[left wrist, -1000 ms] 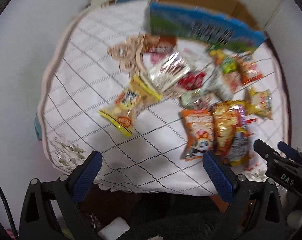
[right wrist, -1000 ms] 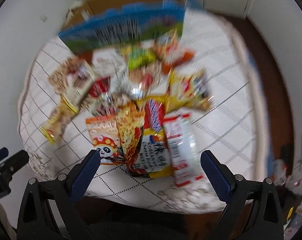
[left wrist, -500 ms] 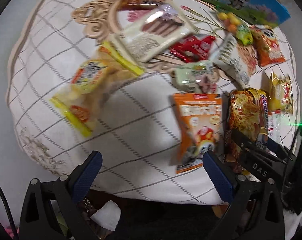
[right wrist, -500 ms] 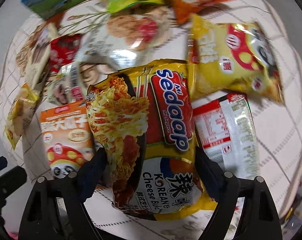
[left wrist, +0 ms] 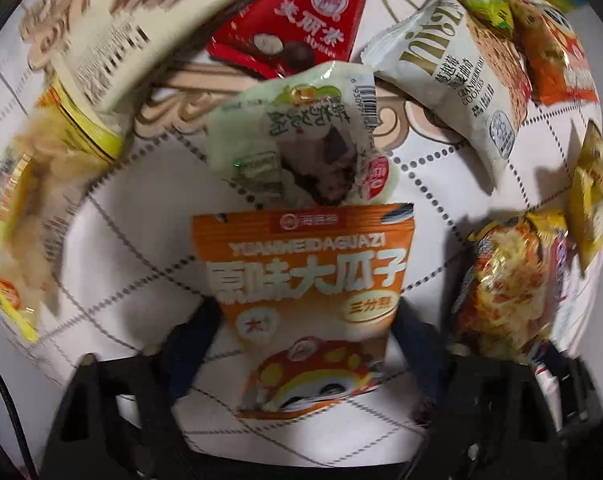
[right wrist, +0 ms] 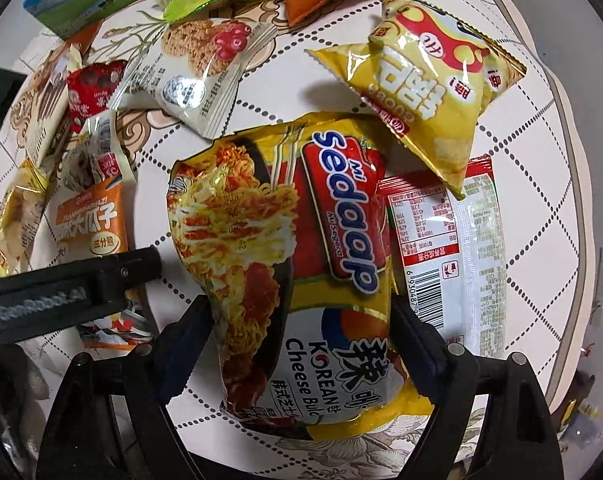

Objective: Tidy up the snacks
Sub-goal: 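Grasp the orange seed bag with left tool while right tool grasps Sedaap noodle pack, then carry both packs into the cardboard box and open both tools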

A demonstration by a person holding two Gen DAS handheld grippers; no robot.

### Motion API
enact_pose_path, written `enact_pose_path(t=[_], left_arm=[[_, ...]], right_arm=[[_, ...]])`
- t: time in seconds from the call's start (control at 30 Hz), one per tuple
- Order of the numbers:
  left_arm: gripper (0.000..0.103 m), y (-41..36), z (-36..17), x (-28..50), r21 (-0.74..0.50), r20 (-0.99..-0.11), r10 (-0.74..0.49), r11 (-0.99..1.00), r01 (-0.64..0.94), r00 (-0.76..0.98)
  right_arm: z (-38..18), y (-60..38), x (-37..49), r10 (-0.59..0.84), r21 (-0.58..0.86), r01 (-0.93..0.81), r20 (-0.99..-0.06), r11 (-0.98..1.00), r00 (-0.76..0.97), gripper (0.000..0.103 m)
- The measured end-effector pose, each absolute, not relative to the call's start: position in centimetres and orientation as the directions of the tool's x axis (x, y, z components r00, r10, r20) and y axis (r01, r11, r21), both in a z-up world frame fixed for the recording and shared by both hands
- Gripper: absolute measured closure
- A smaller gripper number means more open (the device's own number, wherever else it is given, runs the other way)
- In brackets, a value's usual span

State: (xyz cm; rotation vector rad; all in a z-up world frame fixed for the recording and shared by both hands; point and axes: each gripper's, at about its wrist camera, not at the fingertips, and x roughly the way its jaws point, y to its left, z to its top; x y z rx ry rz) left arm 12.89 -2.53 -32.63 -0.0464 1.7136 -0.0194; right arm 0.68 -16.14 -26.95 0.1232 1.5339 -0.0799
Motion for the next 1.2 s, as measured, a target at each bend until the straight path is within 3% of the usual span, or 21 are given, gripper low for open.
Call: enact_pose_path(t=[0.03, 0.07, 0.3, 0.5, 0.73, 1.0, 1.2], left_arm=[[0.04, -2.7, -32.1, 12.7, -0.033, -0.99, -0.033, 0.999, -0.004, -0.135], [0.045, -2.6, -31.2, 12.5, -0.03, -0.991, -0.028, 1.0, 0.01, -0.131], [0.043, 0.6, -31.0, 9.9, -0.021, -0.993, -0.016, 0.999, 0.041, -0.12], [0.048, 1.2, -30.1, 9.4, -0.03, -0.997, -0.027, 0.998, 0.053, -0.068], [0.05, 4.1, -26.8, 8.5, -0.071, -0.997, -0.068, 0.995, 0.069, -0.04], [0.05, 9.4, -19.3, 9.2, -0.163, -0.986, -0.165, 0.983, 0.086, 0.015], [0.05, 11.2, -10.4, 11.7, -0.267, -0.956, -0.275, 0.96, 0.086, 0.1]], right_arm=[[-26.9, -16.1, 0.6, 0.019, 0.023, 0.126, -0.999, 0.992, 0.033, 0.015], [-27.1, -15.9, 0.5, 0.011, 0.015, 0.127, -0.999, 0.992, 0.031, 0.015], [-27.0, -11.9, 0.5, 0.096, 0.09, 0.199, -0.995, 0.976, -0.02, 0.015], [-29.6, -9.3, 0.4, 0.01, 0.004, 0.22, -1.0, 0.976, -0.027, 0.016], [-28.5, -8.9, 0.6, -0.031, -0.022, 0.245, -0.999, 0.969, 0.03, 0.019], [-25.6, -6.3, -1.7, 0.046, 0.08, 0.282, -0.991, 0.956, 0.124, 0.019], [-19.9, -5.1, -0.5, 0.122, 0.19, 0.256, -0.958, 0.948, 0.257, 0.019]])
